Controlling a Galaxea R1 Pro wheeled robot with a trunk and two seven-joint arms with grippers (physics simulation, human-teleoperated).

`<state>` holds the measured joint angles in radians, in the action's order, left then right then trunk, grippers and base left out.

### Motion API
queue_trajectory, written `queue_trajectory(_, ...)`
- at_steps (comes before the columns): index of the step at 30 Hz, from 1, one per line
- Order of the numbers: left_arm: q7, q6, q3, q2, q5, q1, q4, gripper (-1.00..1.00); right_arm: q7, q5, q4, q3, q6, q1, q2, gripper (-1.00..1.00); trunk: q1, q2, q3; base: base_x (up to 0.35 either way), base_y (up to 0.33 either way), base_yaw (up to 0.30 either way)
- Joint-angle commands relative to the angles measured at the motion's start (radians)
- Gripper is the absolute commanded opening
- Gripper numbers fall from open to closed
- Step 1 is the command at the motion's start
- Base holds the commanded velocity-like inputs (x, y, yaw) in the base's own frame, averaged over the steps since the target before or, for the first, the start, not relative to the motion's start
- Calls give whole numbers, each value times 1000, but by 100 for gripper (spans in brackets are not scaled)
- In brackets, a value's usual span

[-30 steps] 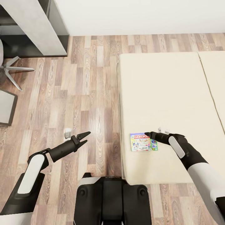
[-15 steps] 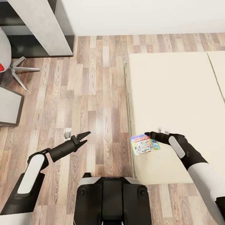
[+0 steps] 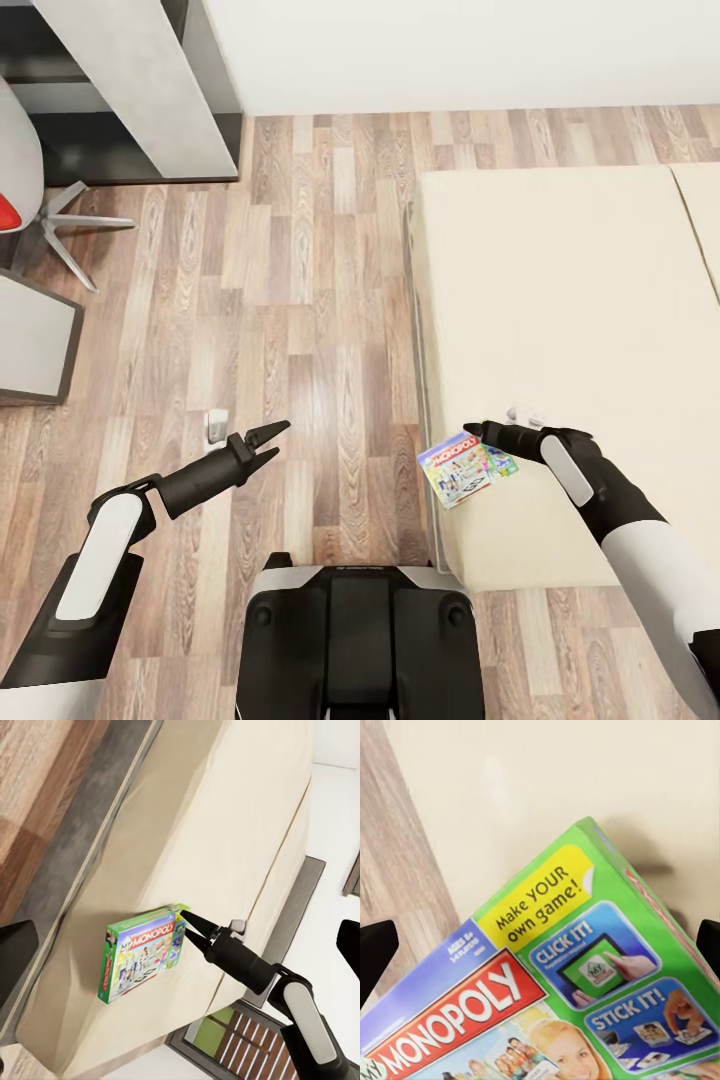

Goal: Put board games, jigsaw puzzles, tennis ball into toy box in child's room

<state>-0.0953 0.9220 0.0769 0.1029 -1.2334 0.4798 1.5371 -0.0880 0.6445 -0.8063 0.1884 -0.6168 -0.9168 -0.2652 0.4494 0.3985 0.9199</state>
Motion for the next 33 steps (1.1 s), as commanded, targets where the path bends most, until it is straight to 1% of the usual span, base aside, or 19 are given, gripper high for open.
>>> queue_trajectory(1, -8, 4, 1, 0, 8, 0, 0, 100, -3, -2, -1, 2, -3, 0, -1, 100, 1, 2, 1, 0, 19, 0)
queue_trajectory(26, -7, 4, 1, 0, 8, 0, 0, 100, -2, -1, -1, -3, -2, -1, -11, 100, 1, 2, 1, 0, 4, 0)
queue_trajectory(29, -7, 4, 0, 0, 8, 0, 0, 100, -2, -1, -2, -4, -1, -1, -15, 100, 1, 2, 1, 0, 0, 0)
queue_trajectory(31, -7, 4, 0, 0, 8, 0, 0, 100, -1, -1, -6, -5, -1, -6, -24, 100, 1, 2, 1, 0, 0, 0)
queue_trajectory(32, -7, 4, 0, 0, 8, 0, 0, 100, -1, -1, -6, -5, -1, -6, -24, 100, 1, 2, 1, 0, 0, 0)
queue_trajectory(33, -7, 4, 0, -1, 8, 0, 0, 100, -1, 0, -8, -5, -1, -10, -31, 100, 1, 2, 1, 0, 0, 0)
